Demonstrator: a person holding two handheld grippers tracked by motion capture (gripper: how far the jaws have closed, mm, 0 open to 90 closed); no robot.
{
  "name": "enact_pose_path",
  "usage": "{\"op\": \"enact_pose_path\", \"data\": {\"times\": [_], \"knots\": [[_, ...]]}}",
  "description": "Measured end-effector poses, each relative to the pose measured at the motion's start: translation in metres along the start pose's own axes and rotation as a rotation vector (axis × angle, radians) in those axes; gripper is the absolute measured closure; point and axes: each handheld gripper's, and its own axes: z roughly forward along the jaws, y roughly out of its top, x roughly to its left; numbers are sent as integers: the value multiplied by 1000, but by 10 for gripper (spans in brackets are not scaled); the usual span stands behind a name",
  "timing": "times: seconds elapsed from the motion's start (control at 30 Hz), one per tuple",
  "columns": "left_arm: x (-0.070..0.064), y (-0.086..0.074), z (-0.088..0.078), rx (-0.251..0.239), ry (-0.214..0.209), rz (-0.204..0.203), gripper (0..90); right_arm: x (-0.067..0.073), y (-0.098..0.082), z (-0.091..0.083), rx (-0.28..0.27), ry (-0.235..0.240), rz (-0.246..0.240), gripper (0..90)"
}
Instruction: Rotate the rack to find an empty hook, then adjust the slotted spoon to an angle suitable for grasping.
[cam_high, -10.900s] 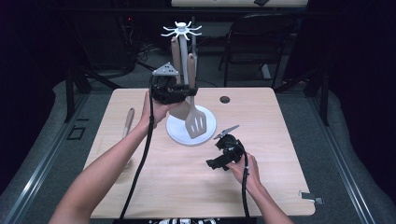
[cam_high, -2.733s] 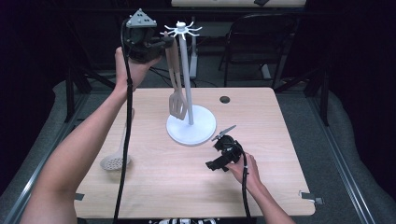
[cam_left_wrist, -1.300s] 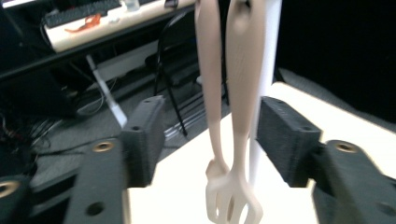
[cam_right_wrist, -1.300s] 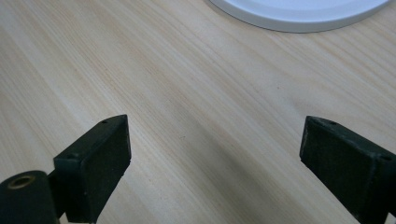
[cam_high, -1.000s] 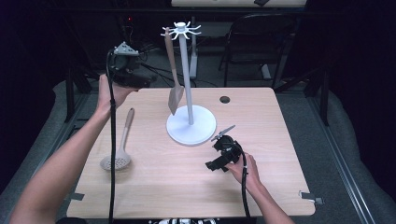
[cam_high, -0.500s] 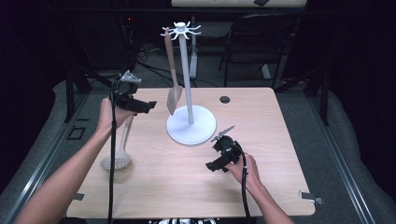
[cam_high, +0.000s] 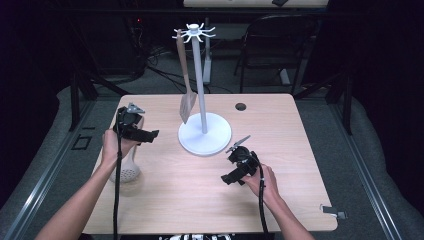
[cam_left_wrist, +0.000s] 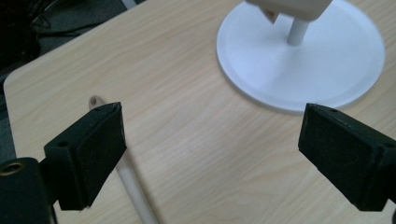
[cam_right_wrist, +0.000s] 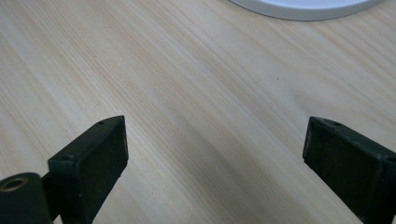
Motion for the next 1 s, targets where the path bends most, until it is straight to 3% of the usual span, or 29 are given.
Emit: {"op": "enact_pose_path", "data": {"times": [0.07,0.2,0.27,0.4,0.47,0.57,0.63,0.77,0.87,1.0], "knots": [[0,-6,4,9,-1,-5,67,0,0,0,-7,2,3,64],[2,-19,12,10,-18,-55,49,0,0,2,-1,5,5,54],[2,-22,16,33,-2,-48,34,0,0,2,23,-4,-6,56],[6,-24,13,16,6,-84,16,1,0,2,26,-5,-9,45],[12,-27,14,31,0,-102,11,1,1,1,23,-9,-10,42],[20,-33,17,50,24,-131,10,2,0,0,9,-10,-5,41],[28,-37,18,65,7,-167,15,2,1,-2,11,-15,-16,43],[38,-46,26,89,14,-232,102,0,0,-1,12,-11,-5,58],[41,-51,36,134,43,-229,179,0,0,1,13,-16,-11,80],[46,-57,47,175,60,-251,352,2,2,2,32,-24,-20,125]]}}
